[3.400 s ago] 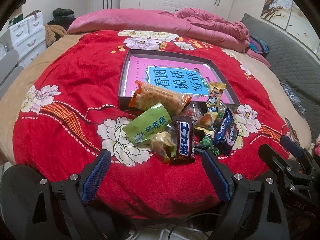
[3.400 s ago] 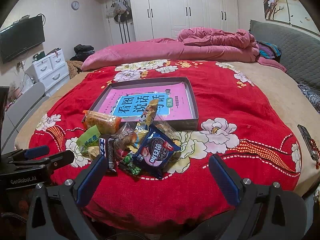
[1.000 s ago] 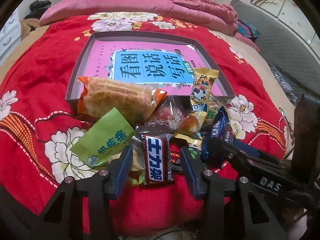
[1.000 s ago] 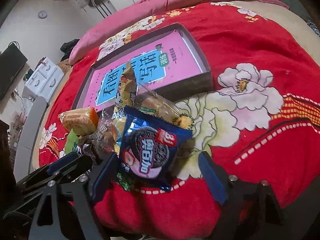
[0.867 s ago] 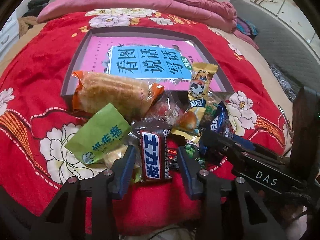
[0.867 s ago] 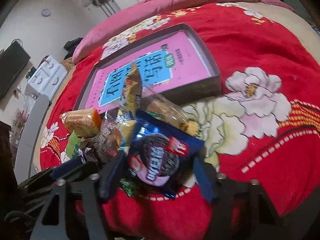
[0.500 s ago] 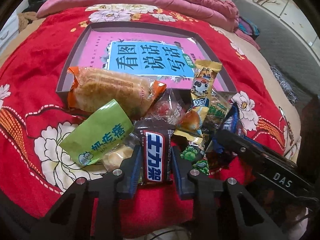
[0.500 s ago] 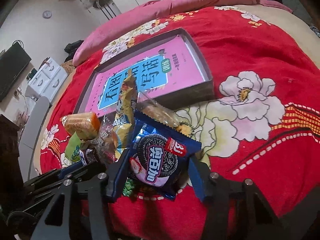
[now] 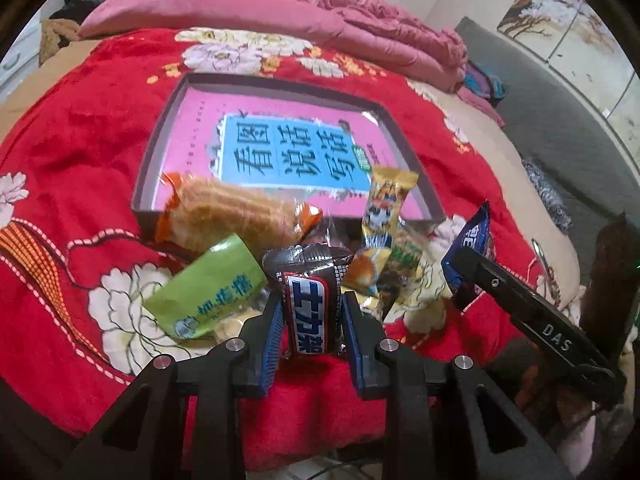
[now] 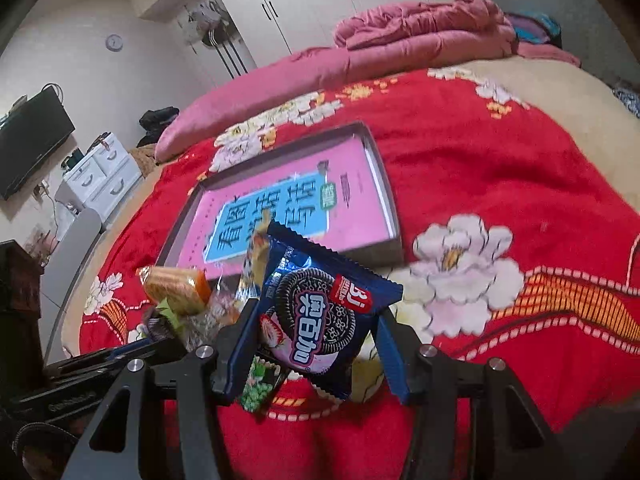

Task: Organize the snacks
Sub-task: 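Carry the Snickers bar and Oreo packet into the tray with both tools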

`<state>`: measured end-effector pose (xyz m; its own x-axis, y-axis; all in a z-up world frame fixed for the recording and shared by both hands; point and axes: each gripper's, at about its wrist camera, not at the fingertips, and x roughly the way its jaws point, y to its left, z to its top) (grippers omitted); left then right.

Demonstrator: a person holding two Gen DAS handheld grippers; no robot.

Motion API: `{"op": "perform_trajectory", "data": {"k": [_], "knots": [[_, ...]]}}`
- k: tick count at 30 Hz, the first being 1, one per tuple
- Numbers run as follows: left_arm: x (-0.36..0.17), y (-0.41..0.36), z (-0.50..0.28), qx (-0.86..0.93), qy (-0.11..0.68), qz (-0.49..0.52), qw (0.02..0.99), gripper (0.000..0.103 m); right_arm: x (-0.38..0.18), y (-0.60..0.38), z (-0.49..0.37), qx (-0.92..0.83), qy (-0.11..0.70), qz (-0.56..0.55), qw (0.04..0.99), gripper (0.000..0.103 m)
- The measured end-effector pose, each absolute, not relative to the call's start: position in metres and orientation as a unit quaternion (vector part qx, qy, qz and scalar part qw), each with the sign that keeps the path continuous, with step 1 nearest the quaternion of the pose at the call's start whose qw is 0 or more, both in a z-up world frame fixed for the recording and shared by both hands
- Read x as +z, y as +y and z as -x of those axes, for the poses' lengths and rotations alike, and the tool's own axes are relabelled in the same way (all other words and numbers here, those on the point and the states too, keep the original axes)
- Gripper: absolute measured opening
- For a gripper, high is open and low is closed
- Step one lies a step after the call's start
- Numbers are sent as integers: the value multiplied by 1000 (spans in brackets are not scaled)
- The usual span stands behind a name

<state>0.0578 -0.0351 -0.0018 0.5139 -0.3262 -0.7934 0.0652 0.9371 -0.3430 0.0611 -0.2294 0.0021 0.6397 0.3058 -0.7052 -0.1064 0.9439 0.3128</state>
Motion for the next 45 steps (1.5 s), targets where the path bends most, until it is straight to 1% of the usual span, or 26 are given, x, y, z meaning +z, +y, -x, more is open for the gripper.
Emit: {"op": "perform_trajectory", "data": {"k": [14,27,35,45], "knots": [[29,-9,-77,-90,440,158,879,29,18,-237,-85,122,370,-103,915,55],[52,18,-121,-47,407,180,894,29,22,-236,-115,137,348,-85,923,55],[41,20,-147,-30,421,176,890,29,20,-241,-132,134,349,-85,923,55],[14,17,-171,-17,457,162,875,29,9,-233,-154,139,365,-58,919,55]]}}
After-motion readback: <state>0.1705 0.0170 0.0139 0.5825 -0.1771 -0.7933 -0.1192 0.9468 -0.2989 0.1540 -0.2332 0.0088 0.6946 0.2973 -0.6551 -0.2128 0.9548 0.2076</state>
